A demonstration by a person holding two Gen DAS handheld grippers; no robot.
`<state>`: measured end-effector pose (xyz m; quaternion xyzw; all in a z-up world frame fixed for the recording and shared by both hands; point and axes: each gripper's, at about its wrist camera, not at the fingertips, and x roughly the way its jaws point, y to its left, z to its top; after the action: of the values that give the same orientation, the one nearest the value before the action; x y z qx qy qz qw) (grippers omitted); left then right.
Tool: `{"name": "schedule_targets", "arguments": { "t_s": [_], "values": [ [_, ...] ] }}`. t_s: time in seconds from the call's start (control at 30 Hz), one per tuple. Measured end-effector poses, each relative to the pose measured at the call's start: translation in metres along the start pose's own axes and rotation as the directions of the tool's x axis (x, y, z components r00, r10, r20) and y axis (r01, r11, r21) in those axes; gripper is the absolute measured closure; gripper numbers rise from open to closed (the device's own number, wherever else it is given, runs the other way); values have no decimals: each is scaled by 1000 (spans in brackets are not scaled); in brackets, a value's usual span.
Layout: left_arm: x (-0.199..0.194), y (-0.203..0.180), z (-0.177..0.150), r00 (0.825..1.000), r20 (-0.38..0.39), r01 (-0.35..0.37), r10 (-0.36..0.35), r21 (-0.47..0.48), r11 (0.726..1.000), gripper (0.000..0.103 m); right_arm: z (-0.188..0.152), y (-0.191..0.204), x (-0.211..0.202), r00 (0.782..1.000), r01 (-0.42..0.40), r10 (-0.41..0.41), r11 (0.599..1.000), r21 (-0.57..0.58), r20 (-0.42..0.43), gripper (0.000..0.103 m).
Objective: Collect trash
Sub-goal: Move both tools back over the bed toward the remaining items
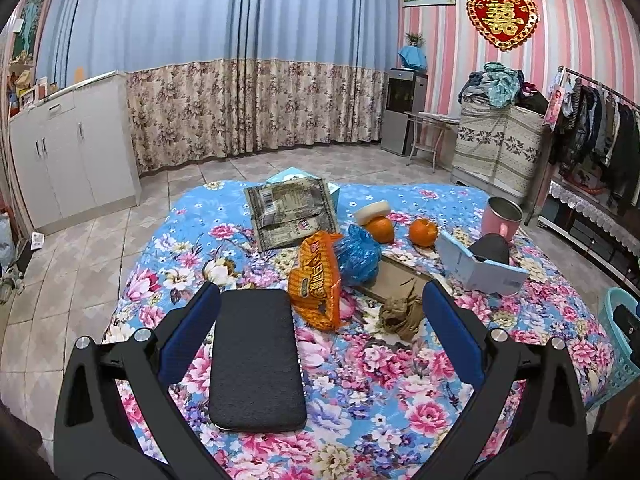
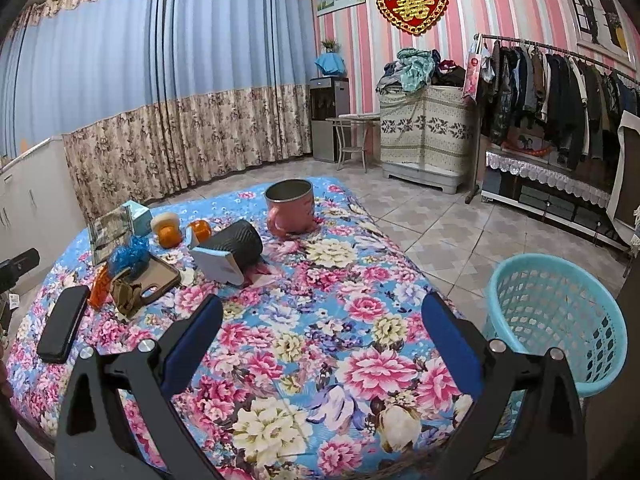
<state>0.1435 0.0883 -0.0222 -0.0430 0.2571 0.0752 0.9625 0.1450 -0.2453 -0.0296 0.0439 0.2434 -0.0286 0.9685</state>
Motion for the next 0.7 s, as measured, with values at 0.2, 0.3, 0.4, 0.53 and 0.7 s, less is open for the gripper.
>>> {"name": "schedule_targets", "arguments": {
  "t_s": [0.2, 0.3, 0.4, 0.53, 0.7],
  "values": [
    [12, 10, -10, 999, -36, -16, 16, -11, 1000, 6, -2, 9, 8, 1000, 11, -11, 999, -33, -6, 6],
    [22, 14, -17, 998, -65, -20, 19, -15, 1000, 6, -5, 13, 15, 1000, 13, -14, 999, -38, -17, 6],
    [35, 16, -22, 996, -91, -13, 12, -16, 1000, 6, -8, 16, 28, 999, 10, -12, 999, -39, -48, 6],
    [53, 7, -24, 993, -116, 13, -13, 2, 1000, 6, -12, 18, 42, 996, 10, -13, 999, -33, -83, 6],
    [75, -23, -19, 987, -135, 90, -87, 16, 996, 6, -13, 19, 54, 994, 25, -30, 999, -47, -103, 6]
  ]
}}
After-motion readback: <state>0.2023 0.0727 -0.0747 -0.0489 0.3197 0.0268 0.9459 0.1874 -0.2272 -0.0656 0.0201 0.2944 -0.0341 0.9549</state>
